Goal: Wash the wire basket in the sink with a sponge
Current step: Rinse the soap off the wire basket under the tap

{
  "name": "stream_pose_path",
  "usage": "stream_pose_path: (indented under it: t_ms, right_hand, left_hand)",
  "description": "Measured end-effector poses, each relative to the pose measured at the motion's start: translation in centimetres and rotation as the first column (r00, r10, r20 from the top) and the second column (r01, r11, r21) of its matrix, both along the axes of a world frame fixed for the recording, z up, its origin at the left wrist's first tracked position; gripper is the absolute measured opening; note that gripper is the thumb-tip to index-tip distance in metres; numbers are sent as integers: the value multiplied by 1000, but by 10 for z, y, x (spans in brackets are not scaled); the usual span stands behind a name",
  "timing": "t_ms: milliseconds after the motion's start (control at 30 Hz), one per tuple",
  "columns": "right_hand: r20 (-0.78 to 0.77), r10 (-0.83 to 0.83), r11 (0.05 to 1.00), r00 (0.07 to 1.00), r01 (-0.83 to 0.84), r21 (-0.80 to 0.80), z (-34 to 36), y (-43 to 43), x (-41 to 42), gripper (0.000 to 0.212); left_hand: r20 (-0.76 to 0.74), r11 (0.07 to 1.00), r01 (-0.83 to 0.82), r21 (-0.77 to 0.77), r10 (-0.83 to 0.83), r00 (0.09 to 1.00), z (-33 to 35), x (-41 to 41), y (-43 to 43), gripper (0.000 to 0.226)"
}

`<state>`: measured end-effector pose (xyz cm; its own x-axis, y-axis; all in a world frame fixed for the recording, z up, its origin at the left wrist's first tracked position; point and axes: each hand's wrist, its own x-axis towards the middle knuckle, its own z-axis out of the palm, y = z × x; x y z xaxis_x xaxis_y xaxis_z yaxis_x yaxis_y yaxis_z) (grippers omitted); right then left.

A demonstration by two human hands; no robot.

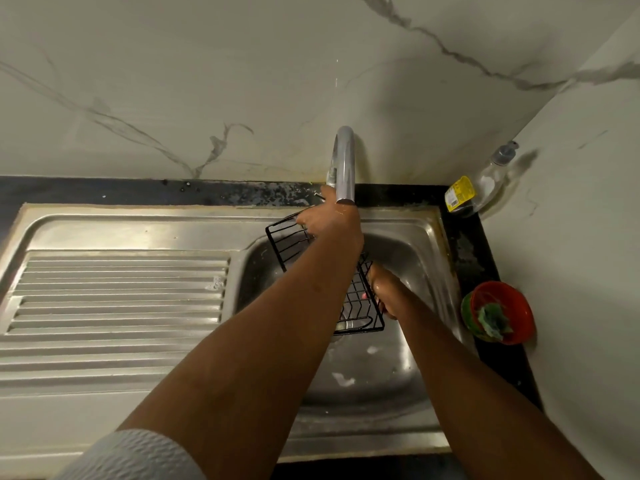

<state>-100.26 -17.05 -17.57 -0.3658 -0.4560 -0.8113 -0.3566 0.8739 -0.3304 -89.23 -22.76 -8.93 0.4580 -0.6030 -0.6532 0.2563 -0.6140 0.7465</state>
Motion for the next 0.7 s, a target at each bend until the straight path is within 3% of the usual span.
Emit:
stream_pose_path:
  t_ms: [67, 133, 200, 367, 567, 700]
  right_hand:
    - [3, 30, 999, 1000, -30, 23, 6, 2, -4, 64]
    - [12, 45, 998, 999, -46, 54, 10, 7, -7, 64]
    - [56, 16, 998, 998, -20, 64, 8, 13, -8, 68]
    - [73, -52, 994, 996, 45, 101, 0, 19, -9, 62]
    - [104, 23, 992, 994, -36, 120, 1, 11, -25, 83]
    - [133, 59, 994, 989, -70, 81, 9, 2, -31, 70]
  left_hand:
    - [206, 991, 83, -107, -59, 977, -8, -7, -2, 41]
    - [40, 996, 59, -65, -57, 998, 8, -13, 1, 43]
    - [141, 977, 209, -30, -203, 969, 12, -17, 5, 42]
    - [245, 965, 264, 7, -257, 935, 10, -22, 4, 42]
    - [-9, 916, 399, 27, -399, 917, 17, 3, -12, 40]
    - [-284, 907, 420, 32, -395, 874, 30, 21, -9, 22]
